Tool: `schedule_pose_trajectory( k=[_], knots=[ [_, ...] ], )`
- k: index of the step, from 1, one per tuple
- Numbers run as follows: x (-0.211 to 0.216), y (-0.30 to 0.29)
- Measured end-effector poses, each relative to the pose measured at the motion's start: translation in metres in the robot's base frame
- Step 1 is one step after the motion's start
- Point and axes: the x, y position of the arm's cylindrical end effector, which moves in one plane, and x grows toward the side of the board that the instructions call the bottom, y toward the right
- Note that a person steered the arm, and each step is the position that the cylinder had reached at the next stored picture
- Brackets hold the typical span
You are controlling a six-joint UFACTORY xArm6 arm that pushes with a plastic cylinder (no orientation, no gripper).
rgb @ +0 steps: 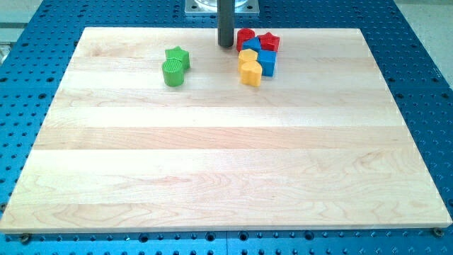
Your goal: Push the red circle into the green star
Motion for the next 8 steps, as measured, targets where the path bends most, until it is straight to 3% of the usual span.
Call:
schedule_pose_trajectory(
  k=[1, 2, 4, 6, 8],
  knots=[
    [-0.023, 0.053],
    [-0.019, 0.095],
    [0.037, 0.033],
    [0.043, -0.049],
    [0.08, -0.028]
  ],
)
